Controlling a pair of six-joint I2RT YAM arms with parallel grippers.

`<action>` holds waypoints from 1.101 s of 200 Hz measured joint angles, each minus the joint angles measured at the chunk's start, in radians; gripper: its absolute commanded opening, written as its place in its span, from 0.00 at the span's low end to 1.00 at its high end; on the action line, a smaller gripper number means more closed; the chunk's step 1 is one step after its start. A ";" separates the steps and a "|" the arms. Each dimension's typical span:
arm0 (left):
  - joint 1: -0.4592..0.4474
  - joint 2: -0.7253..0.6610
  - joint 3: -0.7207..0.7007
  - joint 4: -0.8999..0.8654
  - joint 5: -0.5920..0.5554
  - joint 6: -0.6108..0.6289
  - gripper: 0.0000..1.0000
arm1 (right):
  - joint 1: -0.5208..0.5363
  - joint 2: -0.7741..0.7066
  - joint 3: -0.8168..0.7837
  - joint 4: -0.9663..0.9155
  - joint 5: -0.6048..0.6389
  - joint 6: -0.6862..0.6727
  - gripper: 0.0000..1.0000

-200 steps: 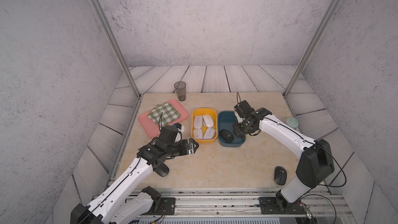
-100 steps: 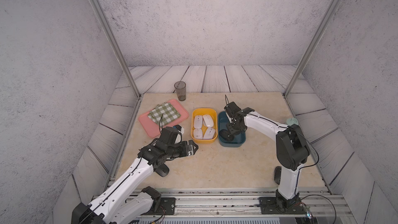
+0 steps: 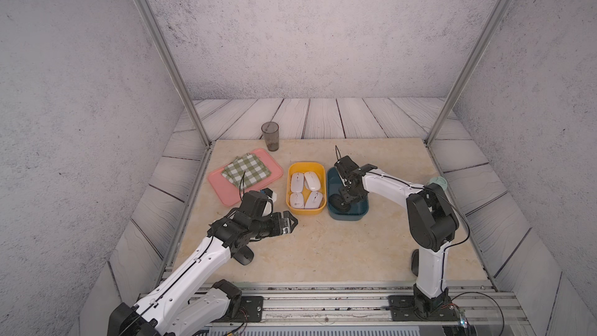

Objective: Place the mice by color into the storage box
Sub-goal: Place the mouse in the storage box.

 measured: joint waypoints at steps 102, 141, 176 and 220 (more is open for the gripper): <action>0.000 0.000 0.000 0.000 0.001 0.000 0.89 | 0.017 -0.018 -0.070 -0.056 -0.082 0.155 0.49; 0.000 -0.003 0.000 -0.003 -0.001 0.000 0.89 | 0.018 -0.018 -0.058 -0.127 -0.090 0.226 0.58; 0.000 -0.004 0.000 -0.005 -0.001 0.001 0.89 | 0.018 -0.018 -0.032 -0.187 -0.103 0.285 0.74; 0.000 -0.004 0.000 -0.014 -0.007 0.001 0.89 | 0.018 -0.018 -0.016 -0.219 -0.118 0.341 0.83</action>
